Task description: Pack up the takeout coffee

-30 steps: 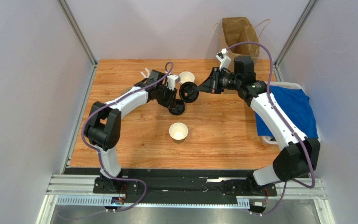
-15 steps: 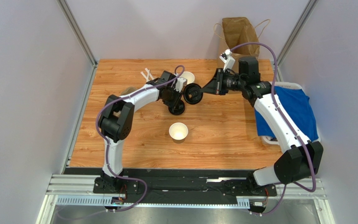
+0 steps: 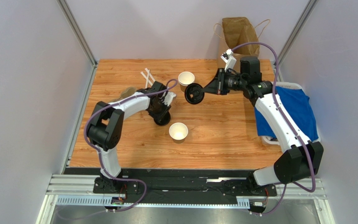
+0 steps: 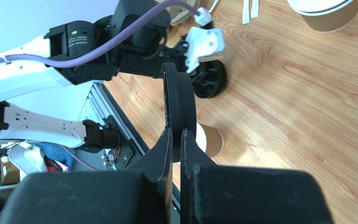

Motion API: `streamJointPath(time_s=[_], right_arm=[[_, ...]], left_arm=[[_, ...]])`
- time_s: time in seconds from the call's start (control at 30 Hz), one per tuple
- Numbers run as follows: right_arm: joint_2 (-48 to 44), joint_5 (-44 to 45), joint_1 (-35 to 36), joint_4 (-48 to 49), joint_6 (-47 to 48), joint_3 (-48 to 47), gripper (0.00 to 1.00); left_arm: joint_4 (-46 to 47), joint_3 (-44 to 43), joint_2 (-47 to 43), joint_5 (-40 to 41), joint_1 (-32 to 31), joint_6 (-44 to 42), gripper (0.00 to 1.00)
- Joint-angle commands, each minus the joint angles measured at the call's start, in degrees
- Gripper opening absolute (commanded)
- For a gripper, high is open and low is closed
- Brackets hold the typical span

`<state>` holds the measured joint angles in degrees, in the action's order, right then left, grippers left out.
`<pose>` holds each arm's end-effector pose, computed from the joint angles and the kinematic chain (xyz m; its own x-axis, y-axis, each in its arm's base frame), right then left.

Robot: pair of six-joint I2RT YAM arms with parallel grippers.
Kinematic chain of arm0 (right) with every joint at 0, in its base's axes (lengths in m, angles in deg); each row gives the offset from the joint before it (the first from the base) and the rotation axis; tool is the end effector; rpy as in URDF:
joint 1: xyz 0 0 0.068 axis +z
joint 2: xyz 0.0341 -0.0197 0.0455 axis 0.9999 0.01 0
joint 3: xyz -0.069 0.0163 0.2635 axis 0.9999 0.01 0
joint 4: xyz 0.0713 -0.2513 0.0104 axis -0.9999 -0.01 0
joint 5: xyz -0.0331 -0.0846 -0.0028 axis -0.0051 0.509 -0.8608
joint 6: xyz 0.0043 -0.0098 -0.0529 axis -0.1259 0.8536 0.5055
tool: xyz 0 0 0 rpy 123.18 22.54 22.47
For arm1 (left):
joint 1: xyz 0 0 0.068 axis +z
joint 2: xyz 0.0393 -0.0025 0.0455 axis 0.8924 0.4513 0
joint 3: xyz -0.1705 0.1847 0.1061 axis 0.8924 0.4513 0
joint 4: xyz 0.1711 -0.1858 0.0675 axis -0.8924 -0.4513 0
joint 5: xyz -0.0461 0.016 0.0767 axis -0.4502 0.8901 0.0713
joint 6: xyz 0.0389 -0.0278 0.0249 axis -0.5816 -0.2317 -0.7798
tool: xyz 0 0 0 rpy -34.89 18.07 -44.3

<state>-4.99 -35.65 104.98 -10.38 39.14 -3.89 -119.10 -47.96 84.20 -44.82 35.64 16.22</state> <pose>0.2946 0.1069 0.3704 -0.7417 0.0621 -0.6679 -0.5215 0.5729 0.6324 0.3311 -0.1770 0.1731 -0.7645 0.5340 -0.3611 0.5902 0.8052 -0.0586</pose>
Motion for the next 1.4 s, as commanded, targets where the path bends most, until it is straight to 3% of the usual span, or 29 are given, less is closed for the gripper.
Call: streamJointPath(time_s=[0.0, 0.27, 0.37, 0.57, 0.73, 0.83, 0.87, 1.07, 1.23, 1.27, 1.37], right_arm=[[-1.78, -0.94, -0.26, 0.84, 1.62, -1.09, 0.00], [-1.78, -0.76, -0.26, 0.93, 2.67, 0.14, 0.00], [-1.69, -0.85, -0.17, 1.37, 2.50, 0.84, 0.00], [-1.25, -1.03, 0.18, 1.90, 2.23, 1.81, 0.00], [-1.34, -0.59, 1.06, 1.81, 2.58, 2.08, 0.00], [-1.69, -0.24, 1.76, 1.02, 3.20, 2.16, 0.00], [-1.86, -0.24, 1.94, 0.84, 3.46, 2.16, 0.00], [-3.01, -2.95, 3.69, 0.75, 3.64, 3.22, 0.00], [-3.71, -6.29, 4.75, 1.11, 4.16, 3.66, 0.00], [-3.89, -6.39, 5.01, 1.02, 4.77, 3.48, 0.00], [-3.98, -3.76, 6.68, -3.10, 12.57, 0.17, 0.00]], left_arm=[[-4.94, 6.44, -6.63, 4.03, 4.84, -4.39, 0.37], [-6.70, 21.38, -16.57, 9.31, 14.86, -12.83, 0.37], [-8.10, 23.15, -19.82, 9.93, 23.10, -17.04, 0.37], [-9.77, 23.16, -23.34, 11.95, 33.40, -23.28, 0.37], [-11.35, 20.62, -23.17, 10.99, 36.32, -24.18, 0.37], [-17.32, 15.89, -25.27, 4.68, 36.58, -23.03, 0.37], [-19.51, 14.29, -27.63, -1.17, 36.58, -21.90, 0.38], [-29.72, 4.09, -37.49, -17.20, 36.23, -19.78, 0.48], [-31.04, -1.34, -40.48, -24.58, 34.91, -16.80, 0.51], [-30.44, -2.50, -40.92, -30.96, 34.48, -15.75, 0.54], [-23.96, -6.28, -42.15, -38.38, 29.57, -7.24, 0.64]])
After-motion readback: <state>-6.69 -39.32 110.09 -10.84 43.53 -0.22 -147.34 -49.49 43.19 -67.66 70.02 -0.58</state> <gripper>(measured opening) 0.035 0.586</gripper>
